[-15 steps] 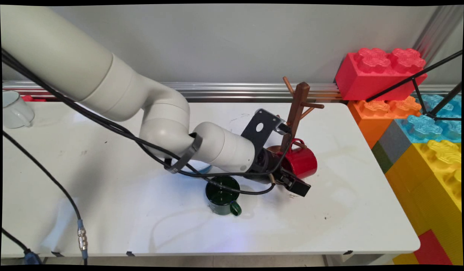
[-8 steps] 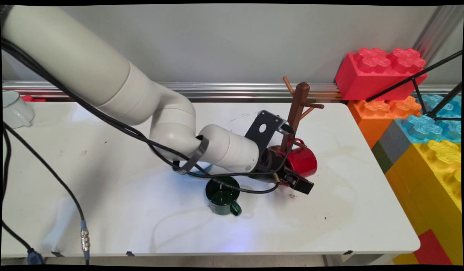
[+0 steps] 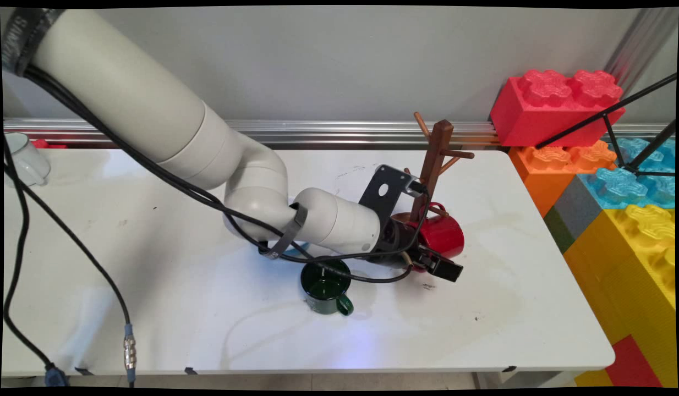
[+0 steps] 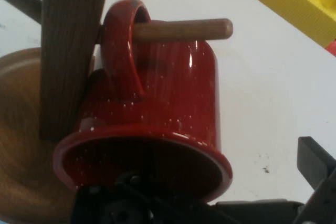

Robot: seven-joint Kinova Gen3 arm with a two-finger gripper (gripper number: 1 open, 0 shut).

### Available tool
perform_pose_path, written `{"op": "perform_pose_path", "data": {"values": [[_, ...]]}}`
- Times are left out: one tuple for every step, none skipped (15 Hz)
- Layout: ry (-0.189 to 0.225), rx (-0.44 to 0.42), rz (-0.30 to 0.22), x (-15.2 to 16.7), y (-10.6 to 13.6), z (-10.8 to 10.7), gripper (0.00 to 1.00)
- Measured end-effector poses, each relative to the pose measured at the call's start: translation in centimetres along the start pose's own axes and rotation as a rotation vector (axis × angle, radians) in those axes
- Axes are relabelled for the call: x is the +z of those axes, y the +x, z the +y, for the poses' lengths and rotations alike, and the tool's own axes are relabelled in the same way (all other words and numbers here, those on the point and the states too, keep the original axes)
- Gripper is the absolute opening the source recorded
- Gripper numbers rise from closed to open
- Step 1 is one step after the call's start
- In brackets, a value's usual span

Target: Pick up the red mug from the rack

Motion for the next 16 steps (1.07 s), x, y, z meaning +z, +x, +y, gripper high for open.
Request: {"op": "perform_pose_path", "data": {"values": [[-0.006, -0.009, 0.004, -0.01, -0.13, -0.03, 1.0], [-0.011, -0.018, 0.008, -0.03, -0.26, -0.09, 1.0], [-0.017, -0.027, 0.014, -0.06, -0.37, -0.14, 1.0], [-0.022, -0.036, 0.02, -0.09, -0.44, -0.18, 1.0], [-0.027, -0.043, 0.025, -0.1, -0.47, -0.21, 1.0], [-0.032, -0.05, 0.032, -0.12, -0.49, -0.24, 1.0], [-0.036, -0.056, 0.037, -0.13, -0.49, -0.25, 1.0], [-0.041, -0.063, 0.044, -0.14, -0.48, -0.26, 1.0], [-0.046, -0.069, 0.049, -0.15, -0.46, -0.27, 1.0], [-0.05, -0.074, 0.055, -0.16, -0.42, -0.27, 1.0], [-0.054, -0.079, 0.06, -0.17, -0.39, -0.28, 1.0], [-0.057, -0.083, 0.064, -0.2, -0.36, -0.31, 1.0], [-0.059, -0.087, 0.068, -0.23, -0.33, -0.33, 1.0], [-0.061, -0.089, 0.07, -0.26, -0.31, -0.35, 1.0], [-0.062, -0.091, 0.072, -0.3, -0.3, -0.38, 1.0], [-0.063, -0.093, 0.073, -0.36, -0.29, -0.4, 1.0]]}}
